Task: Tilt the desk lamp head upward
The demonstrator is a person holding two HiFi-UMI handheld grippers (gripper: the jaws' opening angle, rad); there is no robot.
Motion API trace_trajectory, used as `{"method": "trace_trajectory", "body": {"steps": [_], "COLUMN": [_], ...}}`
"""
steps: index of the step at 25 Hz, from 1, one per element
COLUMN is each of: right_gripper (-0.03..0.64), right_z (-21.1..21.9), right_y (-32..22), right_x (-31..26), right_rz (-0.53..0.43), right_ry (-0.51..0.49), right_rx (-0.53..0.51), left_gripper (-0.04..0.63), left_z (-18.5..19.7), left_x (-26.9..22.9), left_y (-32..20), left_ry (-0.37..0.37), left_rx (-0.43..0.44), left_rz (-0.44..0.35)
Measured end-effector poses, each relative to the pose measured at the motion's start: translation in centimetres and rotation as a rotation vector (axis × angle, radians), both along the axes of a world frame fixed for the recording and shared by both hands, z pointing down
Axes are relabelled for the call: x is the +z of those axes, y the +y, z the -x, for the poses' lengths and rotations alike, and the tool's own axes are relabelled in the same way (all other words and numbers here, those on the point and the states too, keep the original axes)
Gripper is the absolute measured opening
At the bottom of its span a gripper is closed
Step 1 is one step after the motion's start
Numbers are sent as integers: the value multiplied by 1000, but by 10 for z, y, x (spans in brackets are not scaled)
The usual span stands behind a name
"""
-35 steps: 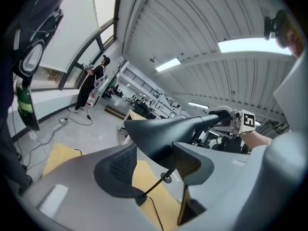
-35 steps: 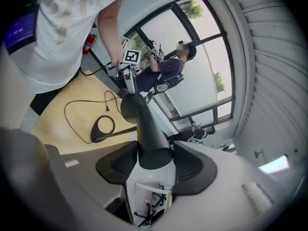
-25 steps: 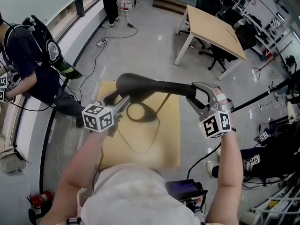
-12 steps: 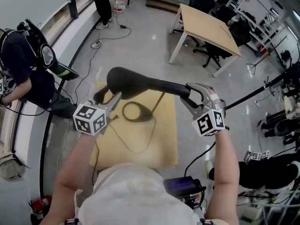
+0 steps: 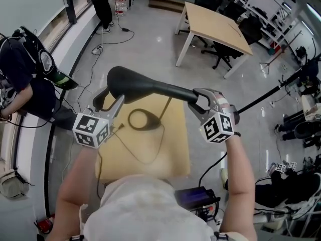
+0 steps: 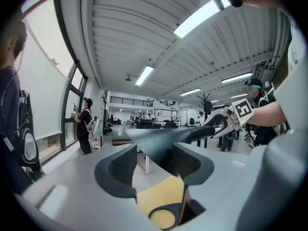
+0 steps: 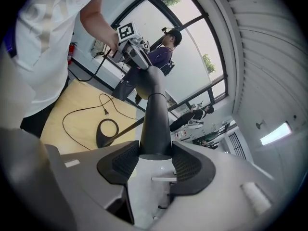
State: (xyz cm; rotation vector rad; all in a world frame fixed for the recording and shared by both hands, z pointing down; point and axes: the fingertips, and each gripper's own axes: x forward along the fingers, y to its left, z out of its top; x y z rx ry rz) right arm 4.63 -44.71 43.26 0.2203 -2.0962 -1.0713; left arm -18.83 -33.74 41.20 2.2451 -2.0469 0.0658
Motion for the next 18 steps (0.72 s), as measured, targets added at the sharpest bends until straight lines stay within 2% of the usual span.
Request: {"method": "trace_trajectory", "body": {"steps": [7, 12, 18], "right_gripper": [225, 225, 224], "right_z": [-3, -23, -21], "right_y": [-4, -3, -2], "right_x": [10, 14, 18], "right_rz": [27, 51, 53], "right_ry": [-8, -17, -42], "right_rx": [6, 35, 51], "left_gripper": [215, 204, 206], "left_z": [-3, -22, -24], "left_x": [-16, -31, -32], "left_y": [-3, -11, -9], "left_ry": [-16, -28, 18], "left_rx": [-20, 10, 12], "left_rz": [-37, -73, -73]}}
